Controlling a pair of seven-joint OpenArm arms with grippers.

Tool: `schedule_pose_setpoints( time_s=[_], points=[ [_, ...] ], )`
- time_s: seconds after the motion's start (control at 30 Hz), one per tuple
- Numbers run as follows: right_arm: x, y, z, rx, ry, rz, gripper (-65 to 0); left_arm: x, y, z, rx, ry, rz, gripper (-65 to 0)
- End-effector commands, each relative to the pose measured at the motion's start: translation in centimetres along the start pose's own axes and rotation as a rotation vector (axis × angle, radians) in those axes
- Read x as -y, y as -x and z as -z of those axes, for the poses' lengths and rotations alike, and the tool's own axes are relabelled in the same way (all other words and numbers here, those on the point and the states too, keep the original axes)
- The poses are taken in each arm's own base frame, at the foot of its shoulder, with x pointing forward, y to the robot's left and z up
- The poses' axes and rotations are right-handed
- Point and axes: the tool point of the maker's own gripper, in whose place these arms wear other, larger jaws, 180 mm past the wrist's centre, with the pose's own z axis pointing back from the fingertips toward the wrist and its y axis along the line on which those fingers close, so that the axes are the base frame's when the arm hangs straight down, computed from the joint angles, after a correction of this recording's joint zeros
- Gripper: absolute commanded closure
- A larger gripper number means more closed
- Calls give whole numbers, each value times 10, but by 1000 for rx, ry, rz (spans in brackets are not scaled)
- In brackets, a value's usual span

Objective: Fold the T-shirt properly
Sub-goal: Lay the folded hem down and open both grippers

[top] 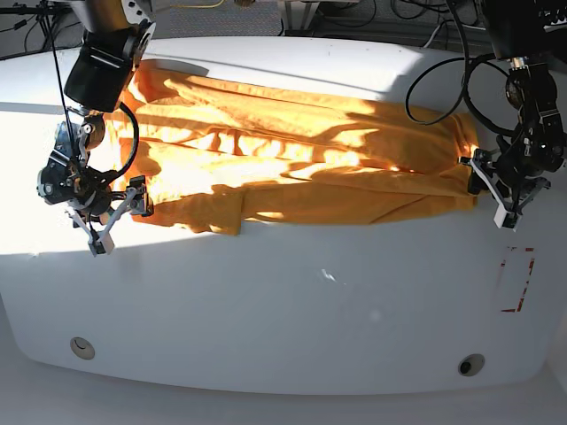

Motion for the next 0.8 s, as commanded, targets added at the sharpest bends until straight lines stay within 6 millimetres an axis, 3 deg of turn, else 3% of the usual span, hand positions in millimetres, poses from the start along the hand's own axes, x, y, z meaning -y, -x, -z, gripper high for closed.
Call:
schedule_pose_setpoints(
  time_s=[0.0,0.27,0.37,0.63,0.7,0.77],
  points=[
    [11,-25,3,58,4,15,-563,-5,-12,-9,39,-20,23,-279],
    [7,-22,16,29,-31,52,-544,-5,-10,-9,36,-20,22,-279],
    [-6,-24,21,37,-56,58,-468,-5,-7,-9,28,-19,22,-279],
    [-20,-26,27,42,-84,65,-97,-4,-6,-8,27,-18,21,-279],
    [-23,-28,28,48,-89,64,-52,-4,-6,-8,27,-17,20,-279],
    [-24,-35,25,68,-84,54,-51,-4,-5,-8,25,-18,20,-279]
  ],
)
